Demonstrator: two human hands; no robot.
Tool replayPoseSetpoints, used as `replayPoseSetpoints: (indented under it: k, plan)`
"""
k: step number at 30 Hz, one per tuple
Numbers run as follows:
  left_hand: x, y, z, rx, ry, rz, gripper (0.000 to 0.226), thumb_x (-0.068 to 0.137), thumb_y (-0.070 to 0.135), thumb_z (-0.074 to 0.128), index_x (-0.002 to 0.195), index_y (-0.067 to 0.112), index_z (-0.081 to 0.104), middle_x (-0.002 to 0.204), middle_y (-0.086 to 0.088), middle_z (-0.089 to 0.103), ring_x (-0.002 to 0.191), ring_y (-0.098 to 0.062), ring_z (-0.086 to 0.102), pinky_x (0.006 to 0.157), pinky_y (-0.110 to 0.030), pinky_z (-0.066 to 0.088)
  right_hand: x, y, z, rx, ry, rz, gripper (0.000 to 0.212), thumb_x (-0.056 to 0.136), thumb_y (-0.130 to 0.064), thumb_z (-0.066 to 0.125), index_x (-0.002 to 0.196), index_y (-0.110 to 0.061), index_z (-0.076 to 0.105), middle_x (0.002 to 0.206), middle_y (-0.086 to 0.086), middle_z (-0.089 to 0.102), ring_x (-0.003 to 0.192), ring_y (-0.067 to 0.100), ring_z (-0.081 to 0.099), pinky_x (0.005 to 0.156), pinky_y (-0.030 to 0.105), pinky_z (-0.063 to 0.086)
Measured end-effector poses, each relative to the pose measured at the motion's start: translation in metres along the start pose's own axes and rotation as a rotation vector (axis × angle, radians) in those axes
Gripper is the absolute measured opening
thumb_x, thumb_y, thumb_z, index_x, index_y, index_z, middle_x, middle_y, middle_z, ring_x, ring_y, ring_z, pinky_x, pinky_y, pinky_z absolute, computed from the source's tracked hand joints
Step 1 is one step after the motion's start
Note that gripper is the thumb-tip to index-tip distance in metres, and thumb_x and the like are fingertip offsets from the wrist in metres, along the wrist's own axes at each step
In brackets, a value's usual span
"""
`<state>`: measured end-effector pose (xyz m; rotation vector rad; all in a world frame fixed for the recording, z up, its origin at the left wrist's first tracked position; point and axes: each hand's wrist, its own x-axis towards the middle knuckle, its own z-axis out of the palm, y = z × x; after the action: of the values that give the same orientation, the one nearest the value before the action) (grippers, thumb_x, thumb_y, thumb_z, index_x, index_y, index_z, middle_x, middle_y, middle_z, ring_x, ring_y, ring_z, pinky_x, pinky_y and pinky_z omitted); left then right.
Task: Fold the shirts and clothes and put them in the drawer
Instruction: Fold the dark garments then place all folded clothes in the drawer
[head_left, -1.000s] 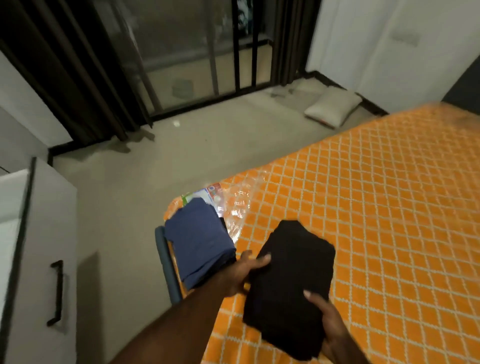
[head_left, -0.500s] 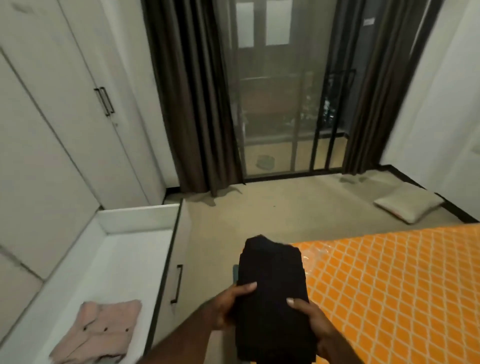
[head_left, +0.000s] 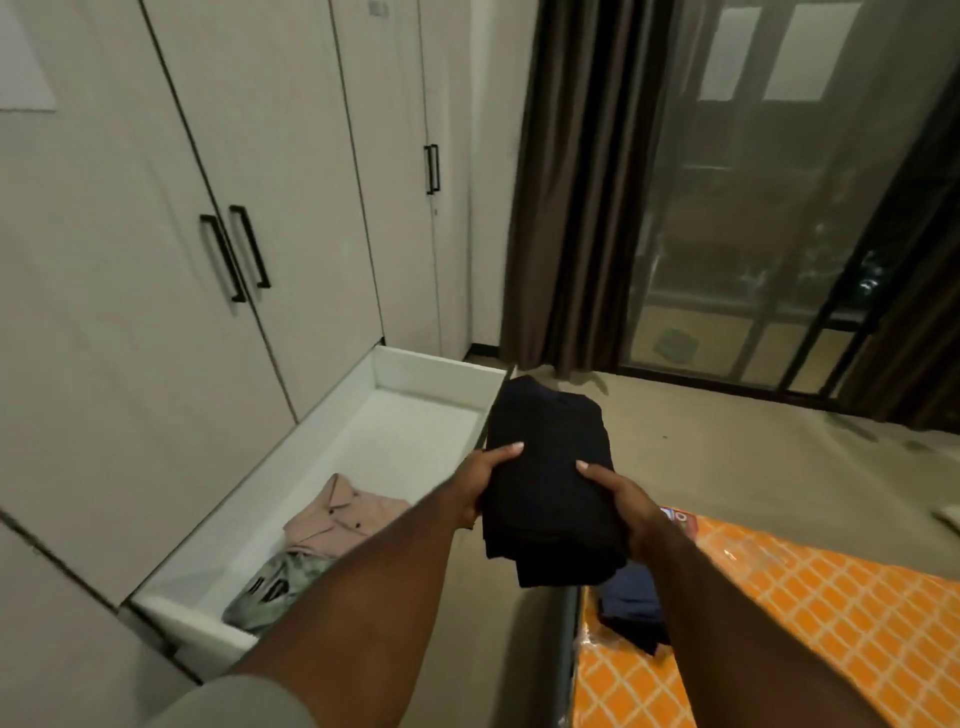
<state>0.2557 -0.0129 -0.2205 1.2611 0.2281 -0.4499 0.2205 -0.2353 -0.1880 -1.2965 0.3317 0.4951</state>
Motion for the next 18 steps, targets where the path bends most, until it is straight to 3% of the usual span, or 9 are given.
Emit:
replayPoseSetpoints:
  k: [3,7,12,18]
  plan:
    - [-0.009,0.009,-0.025,-0.02,0.07,0.035,0.055,0.087,0.038,0.077,0.131,0.008,0.063,0.121,-0.011,0.073,0.114,-0.031,0.069,0.106,-0.049,0.051,0.016,-0.004,0.027,-0.051,-0.048,0.004,0.044,0.089,-0.036,0.074,0.119,-0.006,0.064,0.103,0.018,0.077,0.101,0.038,0.071,0.077,0.041,0.057]
    - [-0.018,0.02,-0.063,-0.007,0.155,0.065,0.053,0.089,0.04,0.074,0.131,0.01,0.063,0.121,-0.007,0.073,0.115,-0.029,0.068,0.105,-0.048,0.052,0.046,-0.006,0.063,-0.142,-0.107,0.014,0.059,0.083,-0.039,0.08,0.129,-0.007,0.063,0.113,0.017,0.076,0.107,0.038,0.072,0.094,0.047,0.057]
    - [-0.017,0.027,-0.114,-0.046,0.248,0.063,0.052,0.093,0.04,0.07,0.132,0.009,0.061,0.121,-0.008,0.073,0.114,-0.028,0.068,0.104,-0.046,0.053,0.07,-0.004,0.106,-0.158,-0.161,0.041,0.05,0.09,-0.038,0.073,0.129,-0.008,0.063,0.115,0.017,0.075,0.103,0.036,0.073,0.085,0.043,0.058]
    - [-0.004,0.035,-0.16,-0.201,0.258,-0.008,0.056,0.092,0.047,0.069,0.132,0.01,0.061,0.119,-0.009,0.073,0.111,-0.03,0.068,0.098,-0.044,0.056,0.107,-0.007,0.15,-0.011,-0.165,0.063,0.053,0.092,-0.047,0.066,0.129,-0.009,0.065,0.12,0.018,0.073,0.101,0.036,0.074,0.088,0.045,0.055]
